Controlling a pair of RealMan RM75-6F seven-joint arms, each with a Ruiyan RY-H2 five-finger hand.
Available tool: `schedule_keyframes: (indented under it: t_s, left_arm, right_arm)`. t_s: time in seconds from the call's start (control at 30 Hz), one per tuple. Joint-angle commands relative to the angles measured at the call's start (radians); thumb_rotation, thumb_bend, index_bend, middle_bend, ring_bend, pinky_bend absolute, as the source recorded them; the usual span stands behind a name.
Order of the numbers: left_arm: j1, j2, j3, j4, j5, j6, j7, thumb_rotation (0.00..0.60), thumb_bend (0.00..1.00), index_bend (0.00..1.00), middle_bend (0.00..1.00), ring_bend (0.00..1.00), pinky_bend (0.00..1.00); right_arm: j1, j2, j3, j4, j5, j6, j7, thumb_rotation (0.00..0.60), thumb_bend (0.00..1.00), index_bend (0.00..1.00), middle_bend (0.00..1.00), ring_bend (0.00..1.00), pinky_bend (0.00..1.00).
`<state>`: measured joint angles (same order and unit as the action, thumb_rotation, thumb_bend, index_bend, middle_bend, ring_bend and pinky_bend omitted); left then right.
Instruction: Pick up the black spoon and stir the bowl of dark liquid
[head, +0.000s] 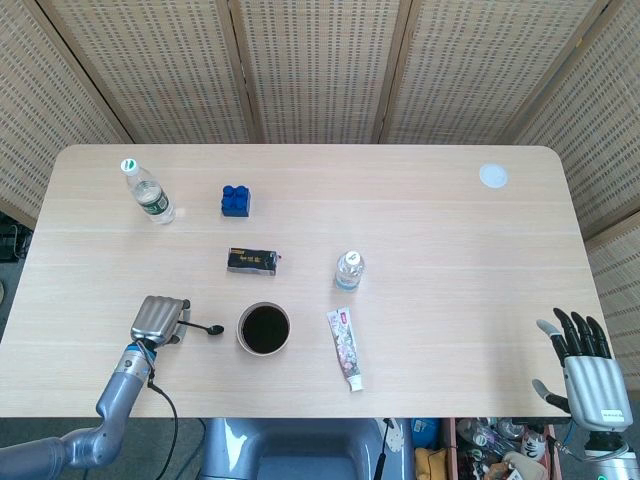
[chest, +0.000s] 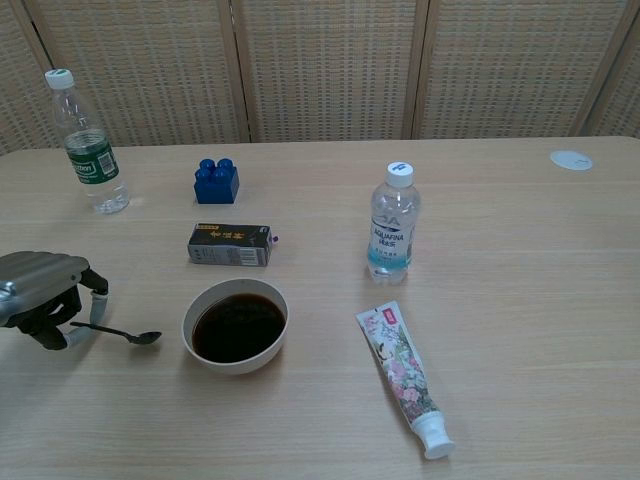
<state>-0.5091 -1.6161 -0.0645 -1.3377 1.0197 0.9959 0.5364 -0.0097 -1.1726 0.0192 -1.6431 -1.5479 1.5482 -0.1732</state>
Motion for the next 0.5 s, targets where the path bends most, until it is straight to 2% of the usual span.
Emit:
schedule_keyframes:
  t_s: [0.03, 0.3, 0.5]
  left_arm:
    - [0.0, 0.018, -0.002, -0.02, 0.017, 0.019, 0.002, 0.6, 0.55, 0.65, 0.9, 0.82, 0.71]
    - [-0.016, 0.112, -0.008, -0.104, 0.122, 0.097, 0.038, 0.6, 0.55, 0.66, 0.9, 0.82, 0.71]
    - [-0.049, 0.182, -0.005, -0.17, 0.239, 0.145, 0.108, 0.6, 0.56, 0.66, 0.9, 0.82, 0.71]
  right_arm:
    - [-0.001, 0.001, 0.0, 0.0, -0.001, 0.001, 0.0, 0.6, 0.2, 0.23, 0.14, 0.01, 0.01]
    - [-0.001, 0.003, 0.0, -0.001, -0.006, 0.004, 0.001, 0.6, 0.2, 0.23, 0.14, 0.01, 0.01]
    - [0.001, -0.002, 0.0, 0.002, -0.01, 0.003, 0.006, 0.6, 0.2, 0.23, 0.14, 0.01, 0.01]
